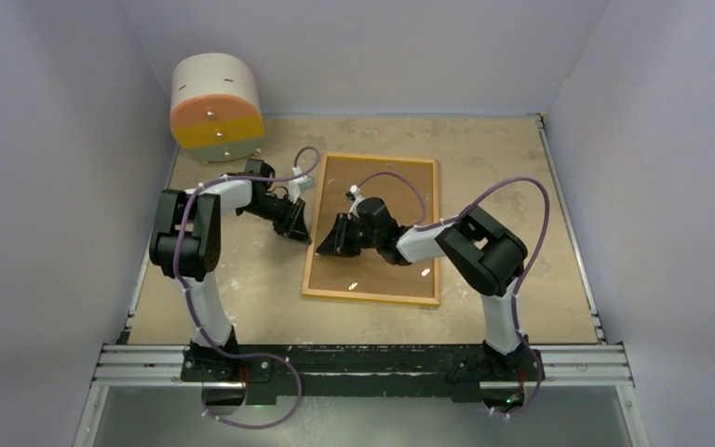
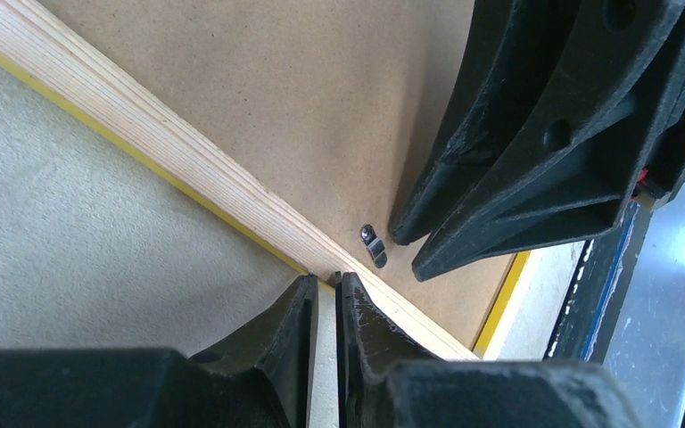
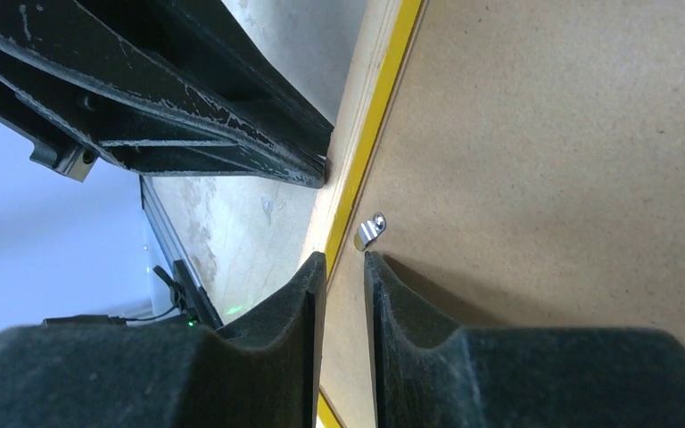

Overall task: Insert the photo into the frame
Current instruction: Install the photo frame at the center of the board.

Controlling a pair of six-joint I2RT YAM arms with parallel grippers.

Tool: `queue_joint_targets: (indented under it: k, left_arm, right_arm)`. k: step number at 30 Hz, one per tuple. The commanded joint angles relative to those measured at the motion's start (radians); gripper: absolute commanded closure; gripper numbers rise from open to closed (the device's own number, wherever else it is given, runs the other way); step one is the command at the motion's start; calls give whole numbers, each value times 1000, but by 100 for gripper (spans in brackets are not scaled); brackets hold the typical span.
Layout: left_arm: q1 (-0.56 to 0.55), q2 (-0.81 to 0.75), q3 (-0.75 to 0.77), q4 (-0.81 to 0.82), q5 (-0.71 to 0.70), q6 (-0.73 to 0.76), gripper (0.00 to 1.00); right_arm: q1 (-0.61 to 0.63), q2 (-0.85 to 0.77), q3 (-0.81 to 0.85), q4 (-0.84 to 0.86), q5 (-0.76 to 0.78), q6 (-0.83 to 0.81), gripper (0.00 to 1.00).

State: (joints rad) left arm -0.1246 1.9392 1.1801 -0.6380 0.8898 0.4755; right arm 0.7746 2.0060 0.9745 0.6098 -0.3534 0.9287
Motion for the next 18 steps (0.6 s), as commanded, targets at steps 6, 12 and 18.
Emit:
queue_joint_targets:
  k: [6, 12, 18]
  left_arm:
    - [3, -14, -5, -9, -29, 55, 87]
    - [3, -8, -2, -9, -24, 56, 88]
    - [-1, -2, 1, -12, -23, 58, 89]
  right_arm:
    - [10, 56, 53, -19, 27, 5, 76]
    - [12, 75, 53, -14, 31, 24, 78]
    - [15, 84, 57, 4, 58, 45, 79]
